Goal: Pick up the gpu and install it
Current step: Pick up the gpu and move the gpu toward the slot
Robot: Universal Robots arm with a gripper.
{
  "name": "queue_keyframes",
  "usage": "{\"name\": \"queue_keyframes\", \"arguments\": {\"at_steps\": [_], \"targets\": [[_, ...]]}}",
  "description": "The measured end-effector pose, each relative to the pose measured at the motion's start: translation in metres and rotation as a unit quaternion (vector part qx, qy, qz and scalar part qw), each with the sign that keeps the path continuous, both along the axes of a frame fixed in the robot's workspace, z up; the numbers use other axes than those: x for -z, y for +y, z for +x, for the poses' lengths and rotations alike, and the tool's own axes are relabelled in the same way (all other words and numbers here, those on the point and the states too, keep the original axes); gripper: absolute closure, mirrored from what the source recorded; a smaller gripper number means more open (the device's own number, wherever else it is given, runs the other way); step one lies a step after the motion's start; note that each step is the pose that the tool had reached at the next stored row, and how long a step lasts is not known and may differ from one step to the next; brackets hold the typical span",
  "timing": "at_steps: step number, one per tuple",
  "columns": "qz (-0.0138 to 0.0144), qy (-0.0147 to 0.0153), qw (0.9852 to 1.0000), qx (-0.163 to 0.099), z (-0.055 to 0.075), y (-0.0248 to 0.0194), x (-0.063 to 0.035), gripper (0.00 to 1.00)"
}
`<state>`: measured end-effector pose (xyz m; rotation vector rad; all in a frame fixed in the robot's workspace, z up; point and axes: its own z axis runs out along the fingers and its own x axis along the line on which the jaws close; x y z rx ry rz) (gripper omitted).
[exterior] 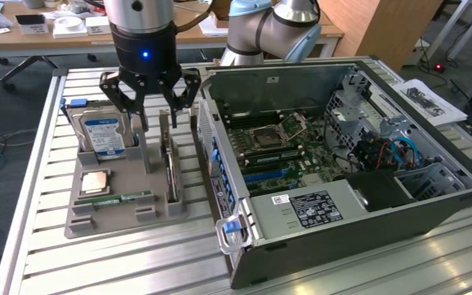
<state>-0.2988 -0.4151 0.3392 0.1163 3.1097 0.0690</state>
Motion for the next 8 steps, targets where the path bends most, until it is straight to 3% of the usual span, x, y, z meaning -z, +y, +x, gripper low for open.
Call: {"name": "queue_keyframes", "arguments": {"at_steps": [8], "targets": [[0.0,0.0,1.0,0.0,0.0,0.0001,0.0099,0.47]]}}
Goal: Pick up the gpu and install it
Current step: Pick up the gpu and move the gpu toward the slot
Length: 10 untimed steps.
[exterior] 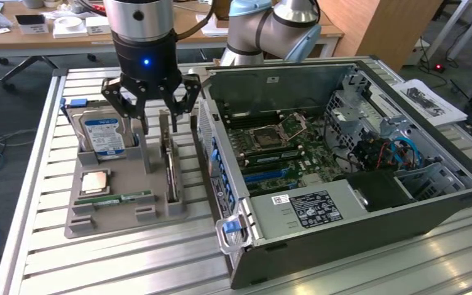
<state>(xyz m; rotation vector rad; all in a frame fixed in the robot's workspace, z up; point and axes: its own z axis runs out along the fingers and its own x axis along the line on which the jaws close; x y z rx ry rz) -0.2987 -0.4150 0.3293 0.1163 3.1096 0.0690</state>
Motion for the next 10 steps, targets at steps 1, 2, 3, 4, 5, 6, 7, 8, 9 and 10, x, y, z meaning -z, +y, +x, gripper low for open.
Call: {"name": "queue_keyframes", "arguments": {"at_steps": [1,2,3,4,5,6,7,8,9,10], "targets": [[0.0,0.0,1.0,0.0,0.0,0.0,0.0015,0.47],[0.0,0.0,1.0,0.0,0.0,0.0001,0.0029,0.47],[0.0,0.0,1.0,0.0,0.0,0.0001,0.0042,0.47],[0.0,0.0,1.0,0.0,0.0,0.0001,0.0056,0.47],[0.0,0.0,1.0,0.0,0.0,0.0002,0.0067,0.47],[0.0,0.0,1.0,0.0,0.0,0.0002,0.0078,0.47],[0.0,0.0,1.0,0.0,0.0,0.0002,0.0087,0.47],[0.0,0.0,1.0,0.0,0.0,0.0002,0.0093,0.47],[-0.0001,0.0001,1.0,0.0,0.0,0.0002,0.0094,0.47],[-0.0001,0.0001,1.0,0.0,0.0,0.0002,0.0094,0.47]]}}
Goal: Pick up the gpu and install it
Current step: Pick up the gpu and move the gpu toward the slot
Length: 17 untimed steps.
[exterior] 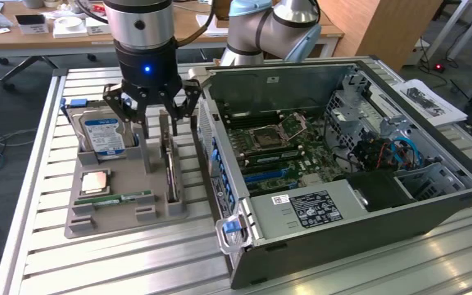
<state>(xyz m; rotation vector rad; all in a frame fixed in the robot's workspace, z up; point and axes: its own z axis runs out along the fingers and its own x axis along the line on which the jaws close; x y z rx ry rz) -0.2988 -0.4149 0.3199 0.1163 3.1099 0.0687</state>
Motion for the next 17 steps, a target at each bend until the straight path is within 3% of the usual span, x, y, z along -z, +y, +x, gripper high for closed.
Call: {"name": "queue_keyframes", "arguments": {"at_steps": [7,17], "targets": [[0.0001,-0.0002,1.0,0.0,0.0,0.0,0.0027,0.47],[0.0001,-0.0001,1.0,0.0,0.0,0.0,0.0193,0.47]]}}
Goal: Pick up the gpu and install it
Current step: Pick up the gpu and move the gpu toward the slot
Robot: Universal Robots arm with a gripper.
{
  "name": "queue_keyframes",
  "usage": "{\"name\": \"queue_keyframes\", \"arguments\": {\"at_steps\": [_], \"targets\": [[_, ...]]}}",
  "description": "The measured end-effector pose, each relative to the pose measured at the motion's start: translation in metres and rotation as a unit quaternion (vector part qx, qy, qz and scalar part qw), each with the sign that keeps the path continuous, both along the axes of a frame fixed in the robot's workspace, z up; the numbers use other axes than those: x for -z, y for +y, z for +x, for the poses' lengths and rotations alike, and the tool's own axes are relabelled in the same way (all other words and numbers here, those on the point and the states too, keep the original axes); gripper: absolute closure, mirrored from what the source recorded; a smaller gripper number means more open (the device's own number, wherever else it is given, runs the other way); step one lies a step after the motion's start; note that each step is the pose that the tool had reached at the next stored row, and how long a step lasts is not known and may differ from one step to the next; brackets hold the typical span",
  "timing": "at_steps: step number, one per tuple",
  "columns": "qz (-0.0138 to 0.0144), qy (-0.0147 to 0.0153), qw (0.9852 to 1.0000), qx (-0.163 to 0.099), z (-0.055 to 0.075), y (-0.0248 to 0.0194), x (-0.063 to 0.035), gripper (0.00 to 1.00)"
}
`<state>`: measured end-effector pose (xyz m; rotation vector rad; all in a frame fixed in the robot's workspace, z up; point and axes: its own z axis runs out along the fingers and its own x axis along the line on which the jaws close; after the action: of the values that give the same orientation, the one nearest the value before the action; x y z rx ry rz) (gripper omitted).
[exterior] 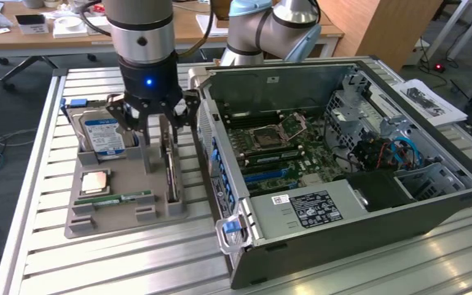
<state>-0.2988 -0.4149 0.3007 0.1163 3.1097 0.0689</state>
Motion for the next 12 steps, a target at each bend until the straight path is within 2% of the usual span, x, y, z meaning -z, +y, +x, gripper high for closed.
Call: {"name": "queue_keyframes", "arguments": {"at_steps": [12], "targets": [[0.0,0.0,1.0,0.0,0.0,0.0001,0.0185,0.47]]}}
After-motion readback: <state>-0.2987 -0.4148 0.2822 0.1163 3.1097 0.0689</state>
